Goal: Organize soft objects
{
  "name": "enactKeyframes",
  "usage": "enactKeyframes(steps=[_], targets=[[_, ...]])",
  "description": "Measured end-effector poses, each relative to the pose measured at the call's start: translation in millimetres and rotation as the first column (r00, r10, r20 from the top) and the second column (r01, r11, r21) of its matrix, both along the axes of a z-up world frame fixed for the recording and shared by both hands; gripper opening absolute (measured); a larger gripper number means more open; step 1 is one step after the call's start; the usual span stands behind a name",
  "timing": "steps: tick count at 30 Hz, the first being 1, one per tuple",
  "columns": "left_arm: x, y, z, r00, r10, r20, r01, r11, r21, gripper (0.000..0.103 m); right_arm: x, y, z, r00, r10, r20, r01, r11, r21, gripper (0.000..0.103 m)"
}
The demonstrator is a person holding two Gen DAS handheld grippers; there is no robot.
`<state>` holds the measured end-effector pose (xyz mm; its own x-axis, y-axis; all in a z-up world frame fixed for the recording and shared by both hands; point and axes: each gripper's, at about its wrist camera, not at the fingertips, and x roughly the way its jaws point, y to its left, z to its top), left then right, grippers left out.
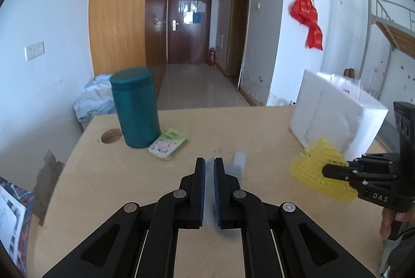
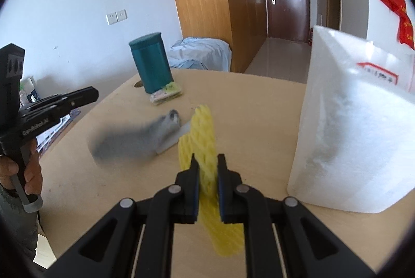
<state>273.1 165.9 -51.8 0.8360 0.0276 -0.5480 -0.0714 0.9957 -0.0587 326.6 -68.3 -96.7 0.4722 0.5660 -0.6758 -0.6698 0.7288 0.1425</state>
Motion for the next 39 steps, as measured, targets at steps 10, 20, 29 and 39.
enactKeyframes(steps=[10,20,29,39], targets=[[-21,-20,-2,0.998,-0.051,-0.033,0.051,0.999,-0.006,0.007,-25,-18,16,1.0,-0.017,0.004,0.017,0.999,0.036,0.014],[-15,-33,-53,0.988,-0.069,-0.137,0.069,0.998,-0.009,0.086,-28,-18,5,1.0,-0.016,-0.019,0.016,1.0,0.023,0.014],[7,-15,-80,0.971,-0.026,-0.237,0.007,0.997,-0.08,0.086,-27,-20,0,1.0,-0.013,-0.027,0.014,1.0,0.022,0.014],[15,-17,-99,0.947,-0.019,-0.32,-0.008,0.996,-0.084,0.059,-26,-24,-1,0.999,-0.022,-0.037,0.023,0.999,0.033,0.014]])
